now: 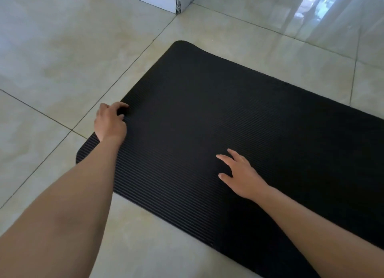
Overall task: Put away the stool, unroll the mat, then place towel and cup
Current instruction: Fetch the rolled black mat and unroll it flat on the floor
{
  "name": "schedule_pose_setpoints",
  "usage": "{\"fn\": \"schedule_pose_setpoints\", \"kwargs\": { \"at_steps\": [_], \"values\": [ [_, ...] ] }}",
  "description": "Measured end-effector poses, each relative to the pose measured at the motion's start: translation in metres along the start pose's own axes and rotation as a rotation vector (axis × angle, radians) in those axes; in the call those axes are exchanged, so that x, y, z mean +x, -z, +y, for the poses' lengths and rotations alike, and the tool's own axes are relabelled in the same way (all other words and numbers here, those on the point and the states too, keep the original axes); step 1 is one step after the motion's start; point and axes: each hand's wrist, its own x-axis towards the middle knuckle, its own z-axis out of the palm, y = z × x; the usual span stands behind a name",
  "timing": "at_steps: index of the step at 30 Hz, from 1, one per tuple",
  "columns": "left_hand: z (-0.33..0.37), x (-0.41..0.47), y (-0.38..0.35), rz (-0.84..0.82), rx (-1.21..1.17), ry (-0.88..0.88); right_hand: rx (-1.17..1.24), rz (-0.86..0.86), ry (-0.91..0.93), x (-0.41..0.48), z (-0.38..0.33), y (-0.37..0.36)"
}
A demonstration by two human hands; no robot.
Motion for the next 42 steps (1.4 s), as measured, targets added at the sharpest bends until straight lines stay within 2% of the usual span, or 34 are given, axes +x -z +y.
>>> {"fn": "schedule_pose_setpoints", "kwargs": {
  "at_steps": [5,11,14,17,21,25,32,36,42],
  "values": [
    [-0.023,0.025,0.014,0.076,0.061,0.048,0.011,-0.009,-0.009,0.005,-0.005,-0.004],
    [-0.005,-0.018,-0.029,-0.049,0.319,0.060,0.051,-0.001,-0.013,0.009,-0.002,-0.008],
    [0.024,-0.056,-0.053,-0.173,0.341,-0.102,0.060,-0.001,-0.016,0.005,0.002,-0.010],
    [0.059,-0.105,-0.070,-0.262,0.228,-0.281,0.077,0.014,-0.021,-0.005,0.008,-0.007],
    [0.114,-0.177,-0.078,-0.354,0.103,-0.489,0.090,0.134,0.064,-0.049,0.040,0.009],
    [0.171,-0.237,-0.083,-0.479,0.040,-0.742,-0.011,0.156,0.091,-0.122,0.107,0.037],
    [0.301,-0.318,-0.075,-0.683,-0.013,-1.070,-0.124,0.182,-0.206,-0.247,0.257,0.056],
    [0.371,-0.365,-0.069,-0.780,0.011,-1.139,-0.271,0.059,-0.343,-0.299,0.323,0.064],
    [0.456,-0.449,-0.065,-0.873,0.335,-1.301,-0.688,-0.145,-0.388,-0.372,0.427,0.064]
  ]
}}
